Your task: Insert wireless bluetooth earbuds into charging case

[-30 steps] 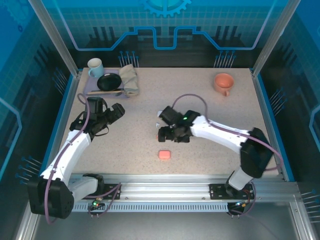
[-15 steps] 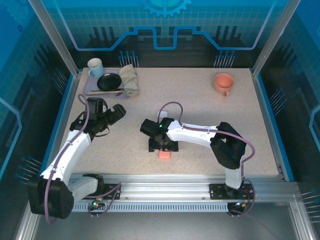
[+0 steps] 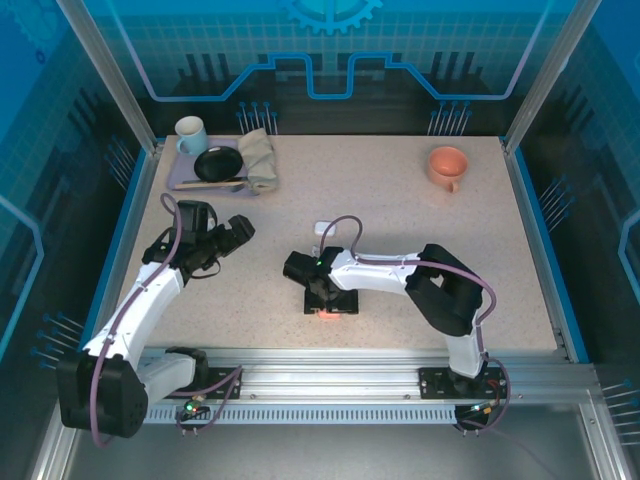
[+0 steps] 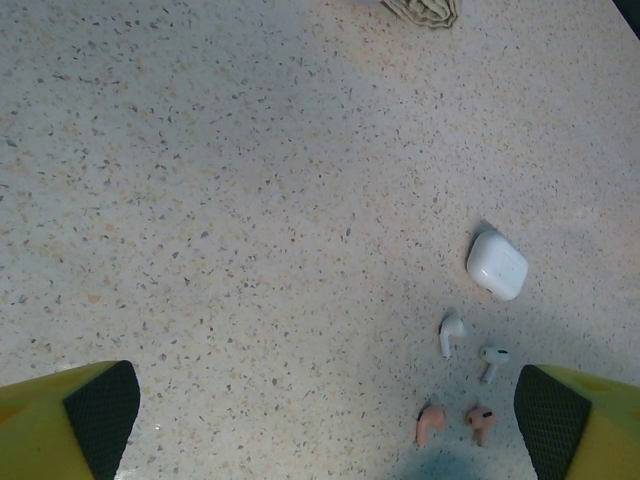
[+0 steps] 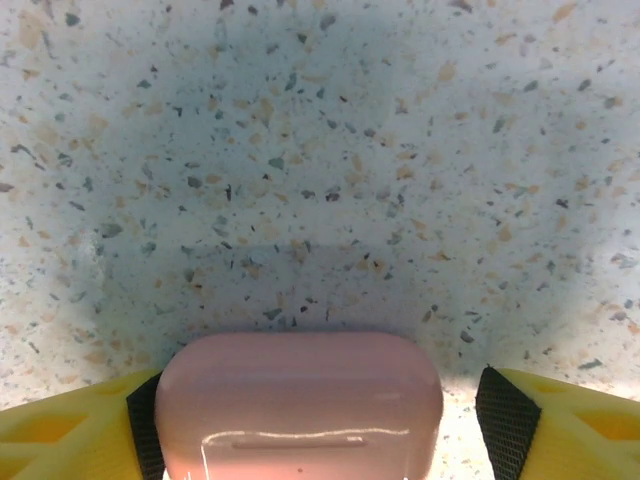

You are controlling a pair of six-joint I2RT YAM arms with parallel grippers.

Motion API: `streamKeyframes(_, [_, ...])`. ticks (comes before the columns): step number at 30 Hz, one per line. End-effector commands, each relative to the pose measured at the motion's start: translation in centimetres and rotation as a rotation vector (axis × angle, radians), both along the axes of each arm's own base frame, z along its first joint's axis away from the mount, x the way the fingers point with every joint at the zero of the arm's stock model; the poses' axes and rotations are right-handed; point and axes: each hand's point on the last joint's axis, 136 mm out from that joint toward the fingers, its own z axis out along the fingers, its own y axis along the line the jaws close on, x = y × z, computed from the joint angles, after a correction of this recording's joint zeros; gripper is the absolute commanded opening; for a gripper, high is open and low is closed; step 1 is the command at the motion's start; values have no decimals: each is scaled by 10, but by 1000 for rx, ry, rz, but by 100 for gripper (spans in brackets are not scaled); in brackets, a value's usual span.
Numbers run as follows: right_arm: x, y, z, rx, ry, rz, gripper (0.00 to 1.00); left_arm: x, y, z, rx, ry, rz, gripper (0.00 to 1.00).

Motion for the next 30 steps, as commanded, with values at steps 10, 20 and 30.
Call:
streamKeyframes(10, [-8, 0, -16, -22, 22, -56, 76, 0, -8, -2, -27, 2, -25, 99])
streamKeyframes(20, [-7, -5, -11, -29, -1, -98, 59, 0, -11, -5, -42, 13, -35, 99])
streamKeyframes(30, [8, -32, 36, 68, -129, -215, 52, 0, -56, -10, -160, -13, -202, 99])
